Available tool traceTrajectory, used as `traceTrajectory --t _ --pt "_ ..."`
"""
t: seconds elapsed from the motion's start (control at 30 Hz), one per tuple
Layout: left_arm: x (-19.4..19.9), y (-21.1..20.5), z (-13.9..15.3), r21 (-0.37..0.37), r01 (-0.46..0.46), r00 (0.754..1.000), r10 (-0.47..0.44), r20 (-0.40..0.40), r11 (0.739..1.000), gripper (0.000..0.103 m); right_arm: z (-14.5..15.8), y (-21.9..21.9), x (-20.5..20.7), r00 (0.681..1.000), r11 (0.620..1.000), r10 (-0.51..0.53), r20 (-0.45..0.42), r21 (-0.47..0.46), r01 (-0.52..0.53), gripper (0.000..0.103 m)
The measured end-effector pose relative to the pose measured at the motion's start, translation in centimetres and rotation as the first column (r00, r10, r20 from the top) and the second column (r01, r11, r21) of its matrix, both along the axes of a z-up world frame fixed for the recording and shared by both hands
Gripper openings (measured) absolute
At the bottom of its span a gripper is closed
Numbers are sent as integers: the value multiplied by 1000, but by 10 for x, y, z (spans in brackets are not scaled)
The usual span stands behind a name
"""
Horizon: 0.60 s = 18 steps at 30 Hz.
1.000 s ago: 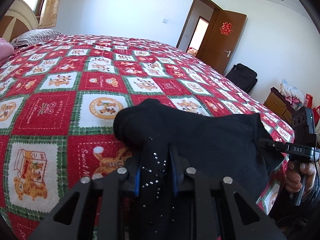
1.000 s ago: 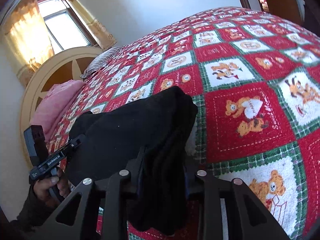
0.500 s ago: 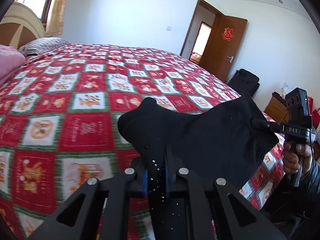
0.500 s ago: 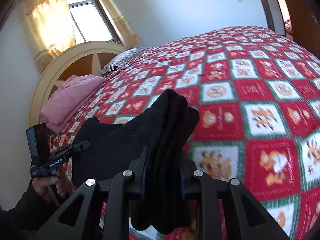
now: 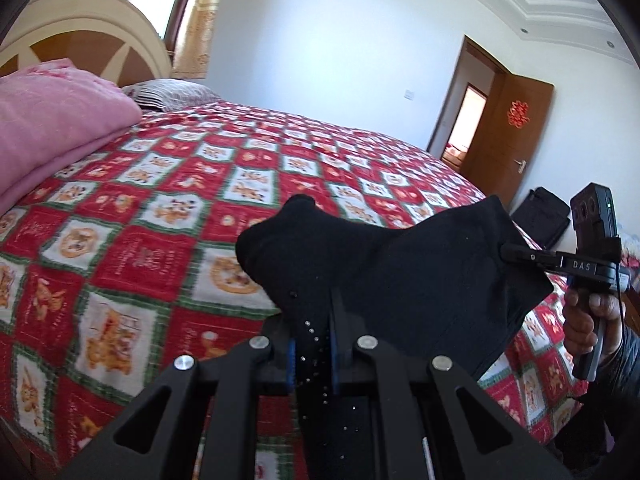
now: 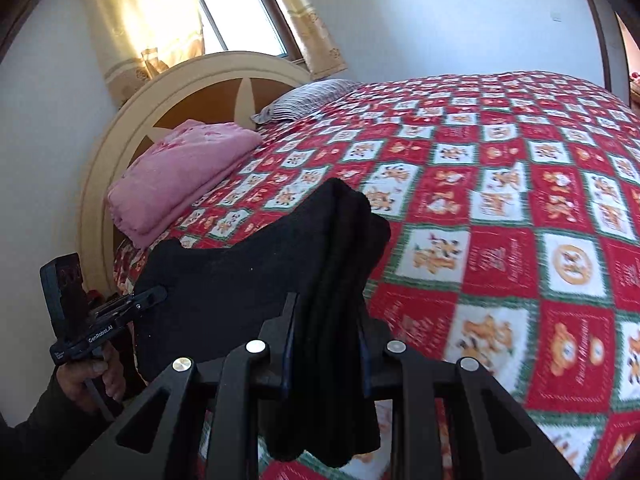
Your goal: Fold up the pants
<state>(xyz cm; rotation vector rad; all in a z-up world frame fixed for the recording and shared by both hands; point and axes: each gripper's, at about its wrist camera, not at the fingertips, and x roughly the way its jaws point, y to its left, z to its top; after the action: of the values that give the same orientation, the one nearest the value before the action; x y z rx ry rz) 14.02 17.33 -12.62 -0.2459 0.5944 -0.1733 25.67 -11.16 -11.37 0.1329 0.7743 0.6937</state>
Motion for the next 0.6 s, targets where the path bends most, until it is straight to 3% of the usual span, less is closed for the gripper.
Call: traceTrajectory --t 0.23,0.6 --pt "6 20 -9 -27 -46 999 45 -12 999 13 -17 20 19 1000 1000 6 -6 -4 -6 25" --pt "9 21 -22 15 -76 997 77 -32 997 13 -38 32 51 999 1000 -22 -50 1 23 24"
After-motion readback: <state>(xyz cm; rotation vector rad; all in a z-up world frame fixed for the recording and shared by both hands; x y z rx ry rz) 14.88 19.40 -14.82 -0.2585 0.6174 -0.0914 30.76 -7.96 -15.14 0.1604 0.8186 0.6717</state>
